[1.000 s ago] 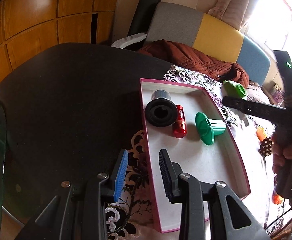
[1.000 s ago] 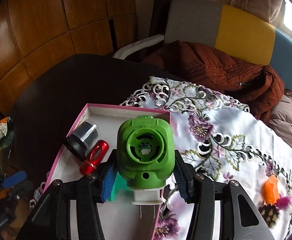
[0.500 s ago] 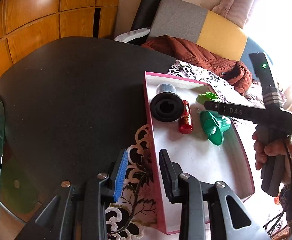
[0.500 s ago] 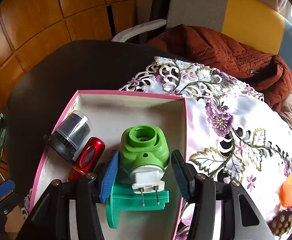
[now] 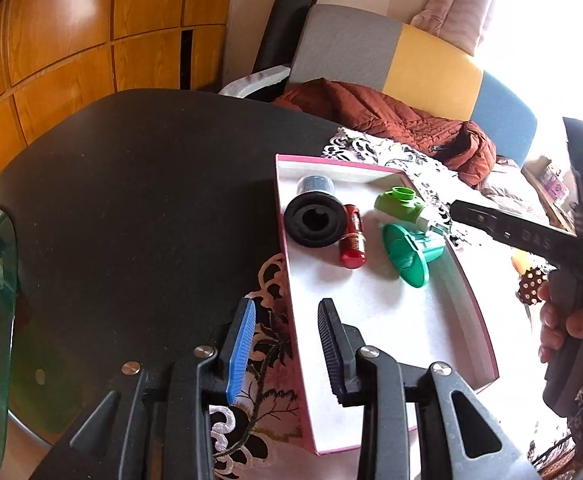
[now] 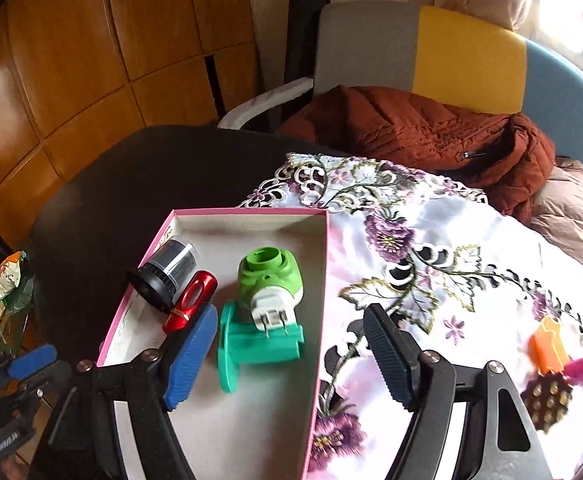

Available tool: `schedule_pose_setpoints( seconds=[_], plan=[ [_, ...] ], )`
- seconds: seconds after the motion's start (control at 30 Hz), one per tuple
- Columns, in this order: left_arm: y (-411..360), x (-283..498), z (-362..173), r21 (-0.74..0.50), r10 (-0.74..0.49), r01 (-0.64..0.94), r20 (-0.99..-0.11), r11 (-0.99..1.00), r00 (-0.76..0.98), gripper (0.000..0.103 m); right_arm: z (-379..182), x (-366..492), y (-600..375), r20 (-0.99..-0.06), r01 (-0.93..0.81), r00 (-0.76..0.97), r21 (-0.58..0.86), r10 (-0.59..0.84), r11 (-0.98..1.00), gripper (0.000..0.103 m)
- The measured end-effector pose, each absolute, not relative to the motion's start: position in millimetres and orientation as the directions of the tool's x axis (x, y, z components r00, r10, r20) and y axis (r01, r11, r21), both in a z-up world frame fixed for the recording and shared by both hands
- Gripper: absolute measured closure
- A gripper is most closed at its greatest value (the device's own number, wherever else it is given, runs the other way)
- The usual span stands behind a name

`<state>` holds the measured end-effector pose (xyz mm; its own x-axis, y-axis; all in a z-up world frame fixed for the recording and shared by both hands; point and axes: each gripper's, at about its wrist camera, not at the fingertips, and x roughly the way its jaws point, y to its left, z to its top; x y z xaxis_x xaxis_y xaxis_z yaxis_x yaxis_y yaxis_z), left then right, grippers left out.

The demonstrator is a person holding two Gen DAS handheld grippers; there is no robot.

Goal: Organize rigid objects
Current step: 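Open the right tool and withdraw it from the tray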

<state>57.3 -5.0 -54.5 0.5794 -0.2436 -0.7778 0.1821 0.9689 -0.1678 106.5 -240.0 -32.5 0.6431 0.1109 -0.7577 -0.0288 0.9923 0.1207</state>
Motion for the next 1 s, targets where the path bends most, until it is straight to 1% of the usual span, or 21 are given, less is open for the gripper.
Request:
schedule_pose_setpoints(
  seconds=[0.07, 0.2, 0.6, 0.8, 0.9, 1.0],
  plan=[
    [-7, 54, -53, -0.164, -0.246, 0.192, -0.778, 0.968, 0.578, 0.071, -29, 94, -245, -0.75, -0.021, 0.654, 0.109, 0.096, 0.994, 0.024],
    [-15, 48, -50, -0.156, -0.254, 0.213, -0.776, 0.964, 0.578, 0.07, -25, 72, -257, -0.74, -0.005, 0.668, 0.101, 0.078, 0.995, 0.018],
    [-39, 32, -40, -0.117, -0.267, 0.283, -0.769, 0.952, 0.581, 0.07, -11, 19, -316, -0.706, 0.102, 0.707, 0.053, -0.034, 0.993, 0.016],
    [-58, 26, -36, -0.098, -0.287, 0.338, -0.767, 0.936, 0.574, 0.07, 8, -6, -370, -0.657, 0.227, 0.734, 0.002, -0.169, 0.974, 0.016],
    [-70, 24, -35, -0.095, -0.304, 0.37, -0.768, 0.924, 0.563, 0.07, 11, -18, -404, -0.639, 0.323, 0.726, -0.01, -0.255, 0.946, 0.015],
    [-85, 21, -34, -0.083, -0.316, 0.404, -0.769, 0.911, 0.555, 0.07, 5, -32, -442, -0.62, 0.449, 0.697, -0.015, -0.361, 0.893, 0.013]
  ],
)
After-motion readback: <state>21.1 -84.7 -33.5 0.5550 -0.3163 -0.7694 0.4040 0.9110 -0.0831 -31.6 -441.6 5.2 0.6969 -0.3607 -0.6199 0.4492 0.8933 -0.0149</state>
